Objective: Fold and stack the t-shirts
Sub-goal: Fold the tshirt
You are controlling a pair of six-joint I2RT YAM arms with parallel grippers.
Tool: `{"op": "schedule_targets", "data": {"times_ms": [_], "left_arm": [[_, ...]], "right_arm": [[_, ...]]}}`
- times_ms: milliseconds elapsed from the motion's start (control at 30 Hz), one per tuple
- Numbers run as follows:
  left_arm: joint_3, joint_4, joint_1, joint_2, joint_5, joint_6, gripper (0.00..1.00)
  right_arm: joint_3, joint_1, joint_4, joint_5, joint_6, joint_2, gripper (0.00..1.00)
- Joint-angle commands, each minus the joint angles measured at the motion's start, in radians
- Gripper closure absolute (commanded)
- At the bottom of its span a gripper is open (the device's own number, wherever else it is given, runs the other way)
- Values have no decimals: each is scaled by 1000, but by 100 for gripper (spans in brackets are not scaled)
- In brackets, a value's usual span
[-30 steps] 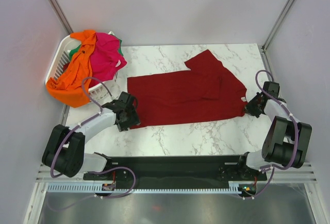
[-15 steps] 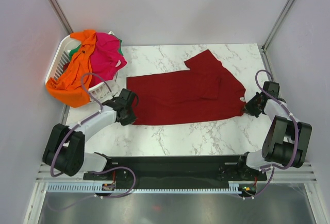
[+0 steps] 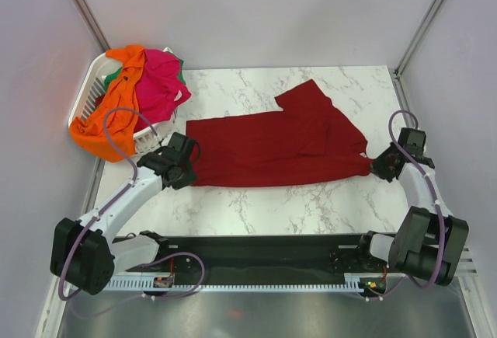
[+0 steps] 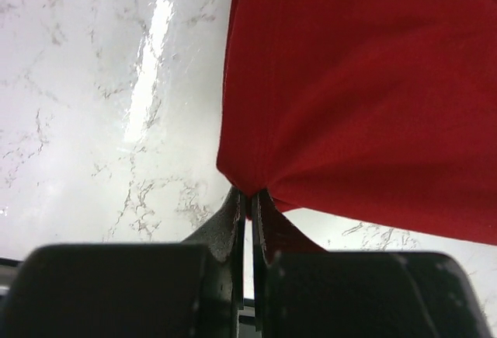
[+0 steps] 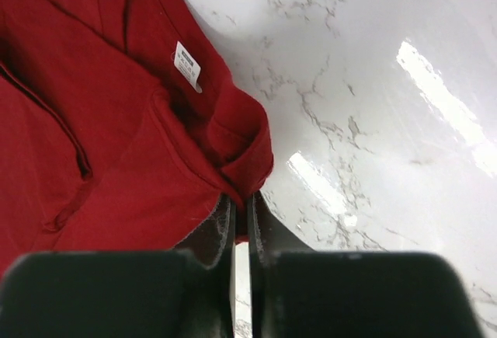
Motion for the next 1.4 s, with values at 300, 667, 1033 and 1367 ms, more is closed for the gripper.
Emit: {"op": "schedule_targets", "data": {"times_ms": [300,667,1033,1367], "left_arm": [[10,-129,3,-157,151,-27,30],[276,-199,5,-108,-105,273,14],[112,-18,6,-217,-44,356,4],[109,-19,8,-165,-50,355,7]], "right_arm": [[30,-7,-132,86,47,-205,7],[433,329,58,36,63,133,2],[1446,327,-15,-199,-134,1113,3],[1765,329,54,-174,-60,1456,14]]}}
